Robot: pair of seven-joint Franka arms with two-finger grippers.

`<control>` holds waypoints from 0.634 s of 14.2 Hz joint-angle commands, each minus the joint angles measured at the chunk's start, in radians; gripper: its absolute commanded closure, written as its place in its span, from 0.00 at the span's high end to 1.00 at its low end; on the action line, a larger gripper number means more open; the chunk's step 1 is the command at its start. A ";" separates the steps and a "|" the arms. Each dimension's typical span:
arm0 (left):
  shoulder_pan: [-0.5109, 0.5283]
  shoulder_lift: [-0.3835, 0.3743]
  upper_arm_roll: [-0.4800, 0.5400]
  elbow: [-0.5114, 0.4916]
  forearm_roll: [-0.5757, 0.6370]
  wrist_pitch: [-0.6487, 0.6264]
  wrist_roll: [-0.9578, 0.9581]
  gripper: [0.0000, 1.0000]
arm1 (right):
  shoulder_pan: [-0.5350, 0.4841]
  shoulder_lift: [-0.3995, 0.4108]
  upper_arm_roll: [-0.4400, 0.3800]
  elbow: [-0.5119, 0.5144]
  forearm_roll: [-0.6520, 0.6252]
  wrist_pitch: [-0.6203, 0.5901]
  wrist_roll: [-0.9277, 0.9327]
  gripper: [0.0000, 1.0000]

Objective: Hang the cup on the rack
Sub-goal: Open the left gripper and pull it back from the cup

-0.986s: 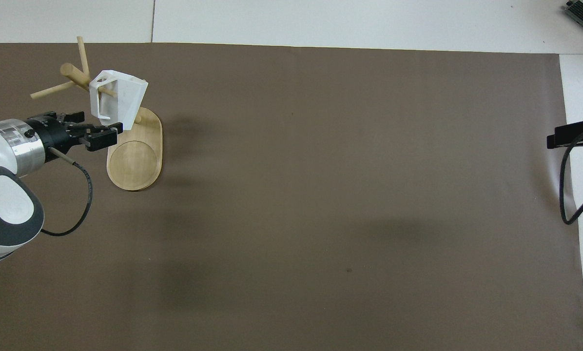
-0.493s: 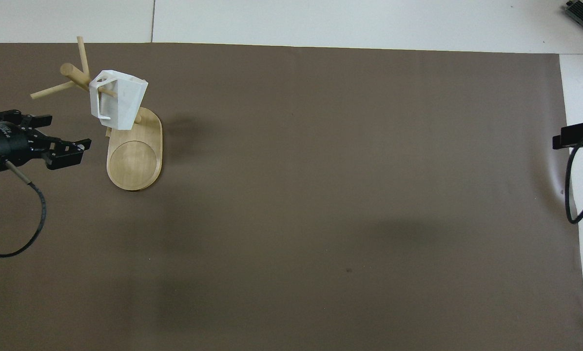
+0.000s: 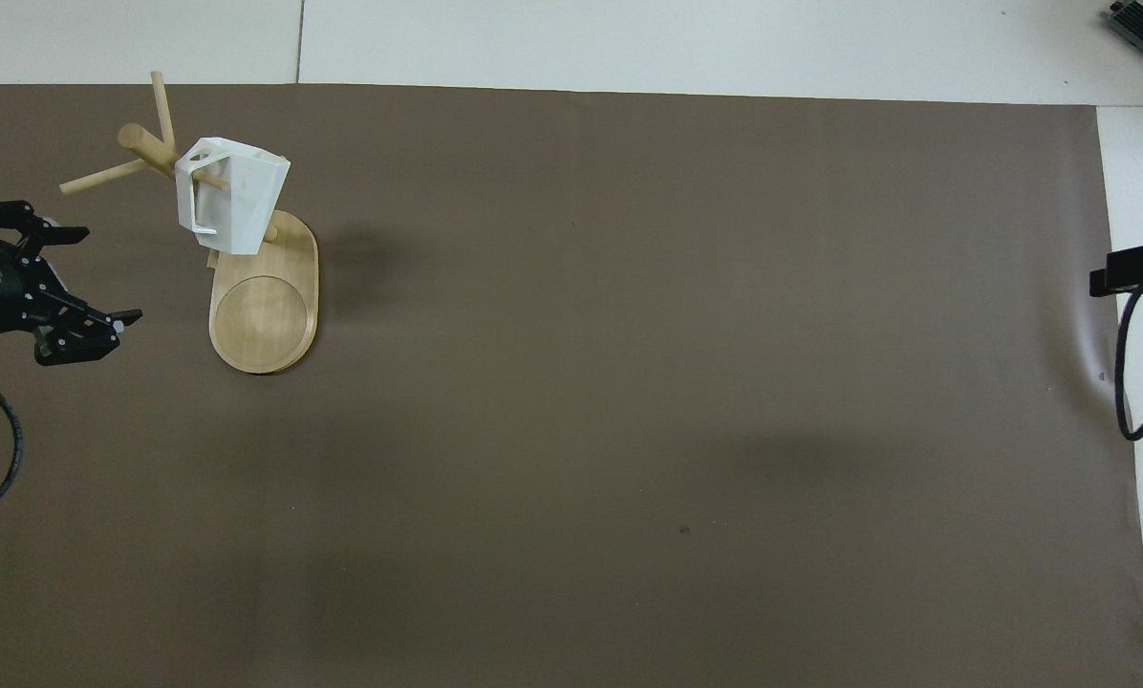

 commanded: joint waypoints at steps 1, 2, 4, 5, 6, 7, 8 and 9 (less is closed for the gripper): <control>0.038 -0.006 -0.005 0.040 0.024 -0.071 0.226 1.00 | -0.003 -0.024 0.009 -0.022 -0.017 -0.011 0.019 1.00; 0.040 -0.006 -0.005 0.045 0.024 -0.085 0.324 1.00 | -0.003 -0.024 0.009 -0.022 -0.017 -0.011 0.019 1.00; 0.041 -0.006 -0.003 0.051 0.032 -0.110 0.493 1.00 | -0.003 -0.024 0.009 -0.022 -0.017 -0.011 0.019 1.00; 0.038 -0.006 -0.003 0.065 0.041 -0.111 0.548 1.00 | -0.003 -0.024 0.009 -0.022 -0.017 -0.011 0.020 1.00; 0.026 -0.003 -0.003 0.080 0.053 -0.122 0.581 1.00 | -0.003 -0.024 0.009 -0.022 -0.017 -0.011 0.019 1.00; 0.022 0.000 -0.003 0.092 0.083 -0.130 0.601 1.00 | -0.003 -0.024 0.009 -0.022 -0.017 -0.011 0.019 1.00; 0.002 0.000 -0.003 0.105 0.120 -0.142 0.618 1.00 | -0.003 -0.024 0.009 -0.022 -0.017 -0.011 0.019 1.00; -0.023 0.003 0.006 0.115 0.143 -0.151 0.633 1.00 | -0.003 -0.024 0.009 -0.022 -0.017 -0.011 0.020 1.00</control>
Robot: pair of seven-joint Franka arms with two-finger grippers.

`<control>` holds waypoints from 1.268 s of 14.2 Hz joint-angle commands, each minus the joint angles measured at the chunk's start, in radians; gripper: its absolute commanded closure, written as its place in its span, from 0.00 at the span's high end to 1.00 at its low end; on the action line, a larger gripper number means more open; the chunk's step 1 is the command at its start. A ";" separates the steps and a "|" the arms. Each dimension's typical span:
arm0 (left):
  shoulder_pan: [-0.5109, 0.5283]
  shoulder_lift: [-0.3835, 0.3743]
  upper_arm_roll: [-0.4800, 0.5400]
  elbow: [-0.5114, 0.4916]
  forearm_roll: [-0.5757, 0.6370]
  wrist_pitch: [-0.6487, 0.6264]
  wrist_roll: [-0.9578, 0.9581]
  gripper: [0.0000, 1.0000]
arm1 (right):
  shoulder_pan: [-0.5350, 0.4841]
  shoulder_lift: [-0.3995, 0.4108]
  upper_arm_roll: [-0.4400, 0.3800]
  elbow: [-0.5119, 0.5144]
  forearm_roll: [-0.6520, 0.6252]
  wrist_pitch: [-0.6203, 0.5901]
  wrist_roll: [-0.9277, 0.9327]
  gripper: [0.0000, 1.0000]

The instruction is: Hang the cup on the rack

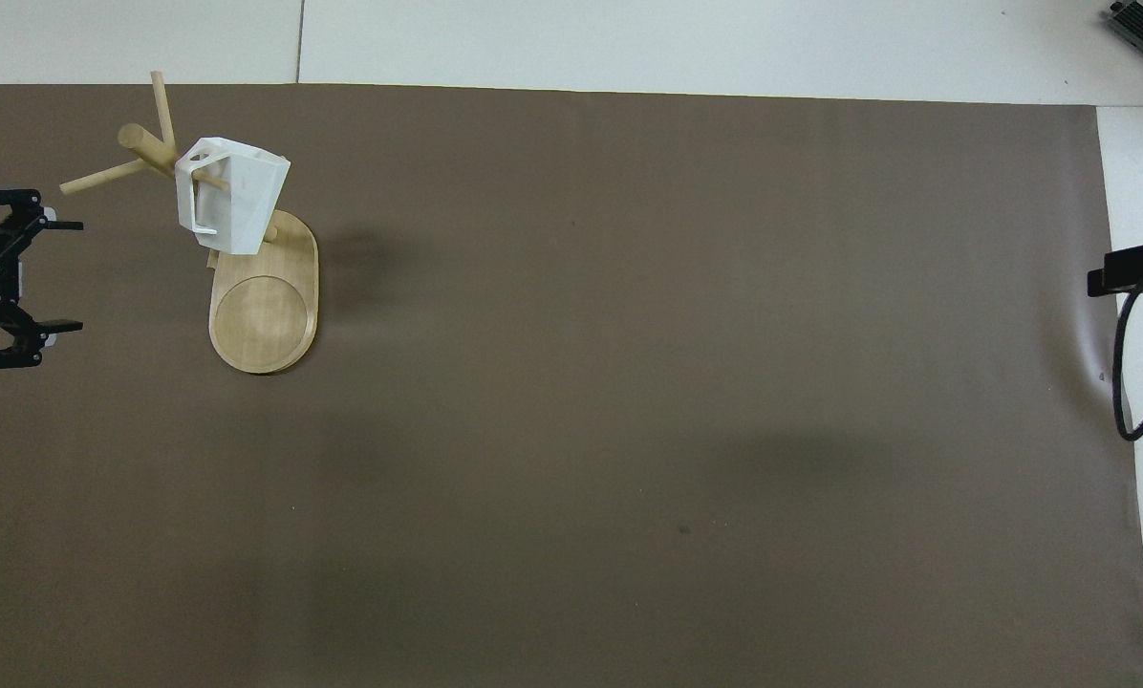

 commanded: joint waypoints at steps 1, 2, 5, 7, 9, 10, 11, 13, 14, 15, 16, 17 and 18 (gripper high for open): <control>-0.070 0.008 0.036 0.051 0.073 -0.047 0.055 1.00 | -0.003 -0.024 0.007 -0.022 -0.017 -0.011 0.020 1.00; -0.107 0.010 0.068 0.069 0.093 -0.058 0.076 1.00 | -0.003 -0.024 0.007 -0.022 -0.017 -0.011 0.019 1.00; -0.143 0.011 0.102 0.106 0.137 -0.127 0.199 1.00 | -0.003 -0.024 0.007 -0.022 -0.017 -0.011 0.019 1.00; -0.143 0.013 0.102 0.144 0.143 -0.183 0.311 1.00 | -0.003 -0.024 0.007 -0.022 -0.017 -0.011 0.019 1.00; -0.144 0.011 0.101 0.174 0.197 -0.236 0.487 1.00 | -0.003 -0.024 0.007 -0.022 -0.017 -0.011 0.019 1.00; -0.146 0.010 0.099 0.186 0.220 -0.257 0.573 1.00 | -0.003 -0.024 0.007 -0.022 -0.017 -0.011 0.019 1.00; -0.146 0.010 0.095 0.198 0.225 -0.279 0.654 1.00 | -0.003 -0.024 0.007 -0.022 -0.017 -0.011 0.019 1.00; -0.146 0.008 0.087 0.221 0.229 -0.328 0.788 1.00 | -0.003 -0.024 0.007 -0.022 -0.017 -0.011 0.019 1.00; -0.146 0.008 0.086 0.232 0.229 -0.352 0.844 1.00 | -0.003 -0.024 0.007 -0.022 -0.017 -0.011 0.019 1.00; -0.146 0.010 0.081 0.256 0.231 -0.390 0.892 1.00 | -0.003 -0.024 0.007 -0.022 -0.017 -0.011 0.019 1.00; -0.137 0.013 0.067 0.278 0.232 -0.426 0.938 1.00 | -0.003 -0.024 0.007 -0.022 -0.017 -0.011 0.019 1.00; -0.129 0.016 0.053 0.287 0.244 -0.452 0.984 1.00 | -0.003 -0.024 0.007 -0.022 -0.017 -0.011 0.019 1.00; -0.129 0.021 0.040 0.293 0.261 -0.473 1.021 1.00 | -0.003 -0.024 0.007 -0.022 -0.017 -0.011 0.019 1.00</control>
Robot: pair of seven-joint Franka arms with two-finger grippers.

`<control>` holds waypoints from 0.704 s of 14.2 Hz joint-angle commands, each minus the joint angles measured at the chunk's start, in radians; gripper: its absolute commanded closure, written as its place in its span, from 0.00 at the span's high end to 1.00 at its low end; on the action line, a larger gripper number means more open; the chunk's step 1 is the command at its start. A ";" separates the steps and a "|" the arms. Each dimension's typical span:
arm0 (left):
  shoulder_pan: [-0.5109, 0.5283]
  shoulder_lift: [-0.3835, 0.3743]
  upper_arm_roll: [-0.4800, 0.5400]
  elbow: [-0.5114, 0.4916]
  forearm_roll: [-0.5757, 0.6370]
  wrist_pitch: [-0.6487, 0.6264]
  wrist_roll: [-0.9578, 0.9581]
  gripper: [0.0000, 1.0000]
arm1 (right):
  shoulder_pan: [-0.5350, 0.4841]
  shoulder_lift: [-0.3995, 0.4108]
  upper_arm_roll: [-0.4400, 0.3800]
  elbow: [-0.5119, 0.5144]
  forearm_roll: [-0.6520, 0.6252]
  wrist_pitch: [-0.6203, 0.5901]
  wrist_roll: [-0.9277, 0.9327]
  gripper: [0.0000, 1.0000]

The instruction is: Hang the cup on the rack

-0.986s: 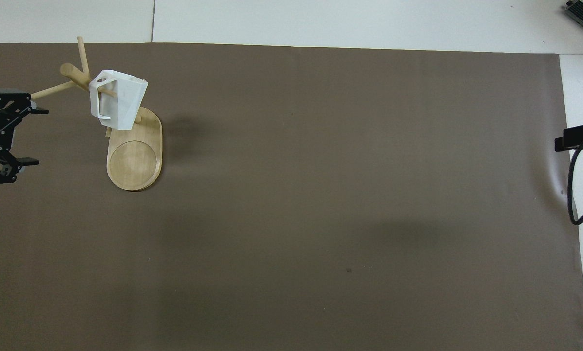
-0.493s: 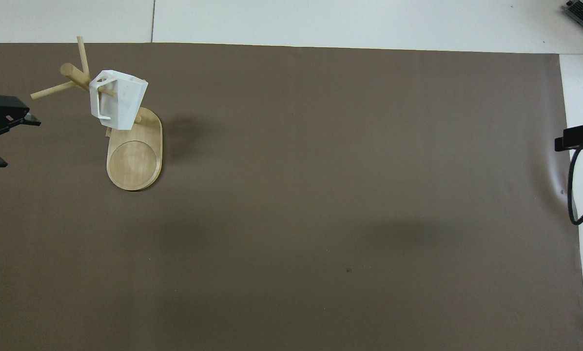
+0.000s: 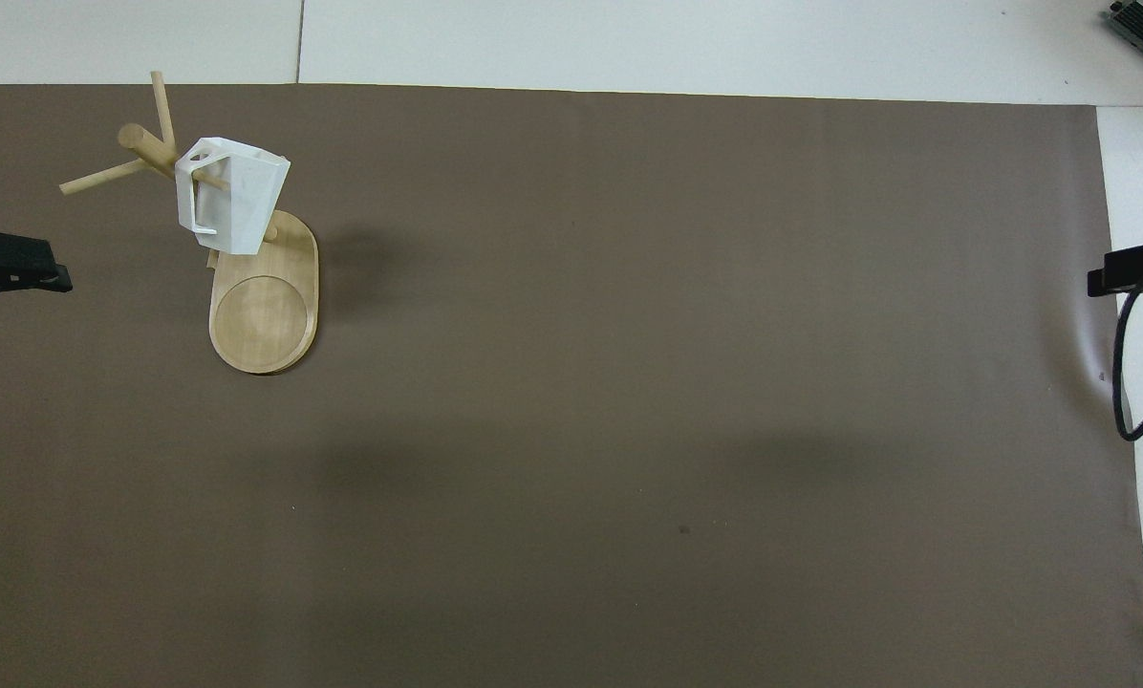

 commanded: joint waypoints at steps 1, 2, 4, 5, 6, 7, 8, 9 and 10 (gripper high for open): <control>0.004 0.023 -0.046 0.057 0.065 -0.095 0.104 1.00 | -0.003 -0.024 0.007 -0.022 -0.017 -0.011 0.019 1.00; 0.027 0.026 -0.081 0.061 0.082 -0.114 0.123 1.00 | -0.003 -0.024 0.007 -0.022 -0.017 -0.011 0.019 1.00; 0.033 0.038 -0.111 0.081 0.077 -0.135 0.129 1.00 | -0.003 -0.024 0.007 -0.022 -0.017 -0.011 0.019 1.00; 0.026 0.043 -0.109 0.081 0.071 -0.138 0.129 1.00 | -0.003 -0.024 0.007 -0.022 -0.017 -0.011 0.019 1.00; 0.023 0.036 -0.109 0.067 0.065 -0.135 0.129 1.00 | -0.003 -0.024 0.007 -0.022 -0.017 -0.011 0.019 1.00; 0.024 0.026 -0.107 0.046 0.054 -0.126 0.124 1.00 | -0.003 -0.024 0.007 -0.022 -0.017 -0.011 0.020 1.00; 0.023 0.020 -0.115 0.041 0.053 -0.108 0.124 1.00 | -0.003 -0.024 0.007 -0.022 -0.017 -0.011 0.019 1.00; 0.021 0.019 -0.120 0.039 0.053 -0.088 0.123 1.00 | -0.003 -0.024 0.007 -0.022 -0.017 -0.011 0.019 1.00; 0.023 0.019 -0.123 0.041 0.050 -0.080 0.121 1.00 | -0.003 -0.024 0.007 -0.022 -0.017 -0.011 0.019 1.00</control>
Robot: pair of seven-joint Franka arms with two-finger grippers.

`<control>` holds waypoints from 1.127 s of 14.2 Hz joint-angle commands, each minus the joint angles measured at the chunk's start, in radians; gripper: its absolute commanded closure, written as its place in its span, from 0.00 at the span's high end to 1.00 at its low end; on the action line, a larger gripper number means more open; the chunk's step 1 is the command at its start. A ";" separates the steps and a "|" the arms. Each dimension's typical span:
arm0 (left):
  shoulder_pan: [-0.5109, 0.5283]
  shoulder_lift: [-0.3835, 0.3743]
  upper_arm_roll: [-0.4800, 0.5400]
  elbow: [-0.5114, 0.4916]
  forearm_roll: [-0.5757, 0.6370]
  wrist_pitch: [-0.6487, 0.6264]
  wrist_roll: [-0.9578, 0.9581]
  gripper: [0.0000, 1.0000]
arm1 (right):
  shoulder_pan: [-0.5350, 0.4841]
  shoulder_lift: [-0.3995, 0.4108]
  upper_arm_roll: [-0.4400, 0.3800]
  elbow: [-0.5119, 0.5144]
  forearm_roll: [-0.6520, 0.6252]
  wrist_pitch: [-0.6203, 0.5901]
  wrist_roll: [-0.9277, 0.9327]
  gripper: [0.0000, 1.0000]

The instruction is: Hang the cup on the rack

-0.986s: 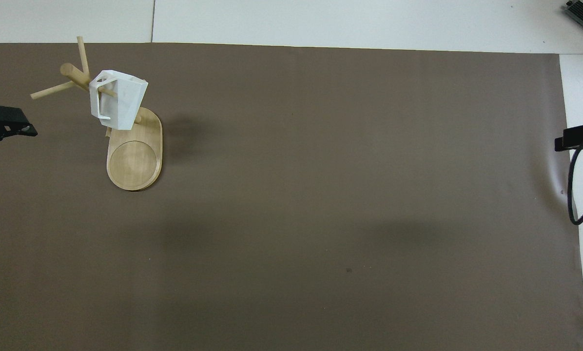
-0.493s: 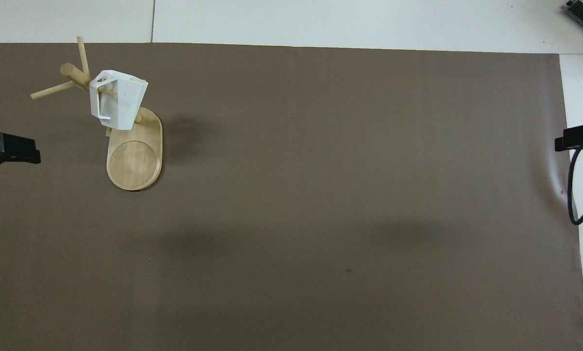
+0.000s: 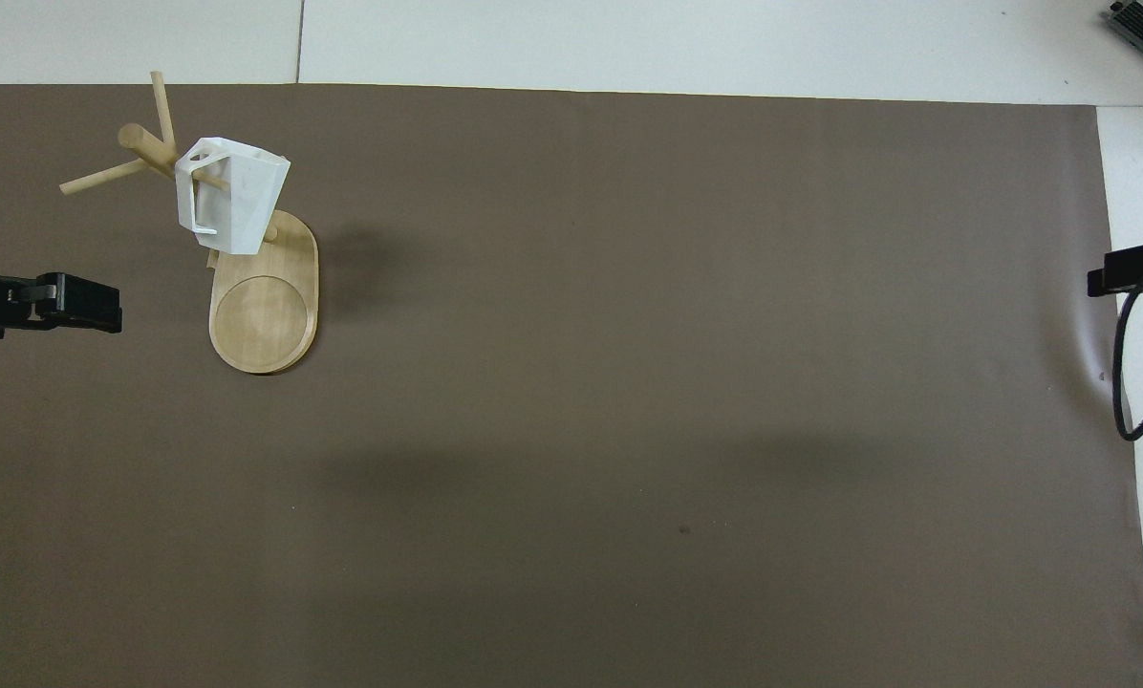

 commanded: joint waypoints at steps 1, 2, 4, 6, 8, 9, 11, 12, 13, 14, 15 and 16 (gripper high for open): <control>0.007 -0.005 -0.010 0.005 -0.032 0.019 0.011 1.00 | -0.003 -0.024 0.007 -0.022 -0.017 -0.011 0.020 1.00; 0.010 0.003 -0.004 0.022 -0.081 0.013 0.011 1.00 | -0.003 -0.024 0.007 -0.022 -0.017 -0.011 0.019 1.00; 0.010 0.024 0.001 0.072 -0.092 -0.036 0.024 1.00 | -0.003 -0.024 0.007 -0.022 -0.017 -0.011 0.019 1.00; 0.007 0.028 0.000 0.080 -0.084 -0.064 0.024 1.00 | -0.003 -0.024 0.007 -0.022 -0.017 -0.011 0.019 1.00; 0.007 0.029 0.000 0.086 -0.067 -0.093 0.034 1.00 | -0.003 -0.024 0.007 -0.022 -0.017 -0.011 0.019 1.00; 0.007 0.028 -0.005 0.086 -0.049 -0.099 0.050 1.00 | -0.003 -0.024 0.007 -0.022 -0.017 -0.011 0.019 1.00; 0.007 0.023 -0.008 0.079 -0.047 -0.089 0.059 1.00 | -0.003 -0.024 0.007 -0.022 -0.017 -0.011 0.019 1.00; 0.007 0.022 -0.008 0.077 -0.050 -0.083 0.056 1.00 | -0.003 -0.024 0.007 -0.022 -0.017 -0.011 0.019 1.00; 0.007 0.018 -0.008 0.074 -0.050 -0.086 0.059 1.00 | -0.003 -0.024 0.007 -0.022 -0.017 -0.011 0.019 1.00; 0.007 0.015 -0.010 0.067 -0.050 -0.081 0.061 1.00 | -0.003 -0.024 0.007 -0.022 -0.017 -0.011 0.019 1.00; 0.007 0.015 -0.010 0.067 -0.052 -0.081 0.061 1.00 | -0.003 -0.024 0.007 -0.022 -0.017 -0.011 0.020 1.00; 0.007 0.015 -0.011 0.067 -0.058 -0.079 0.061 1.00 | -0.003 -0.024 0.007 -0.022 -0.017 -0.011 0.019 1.00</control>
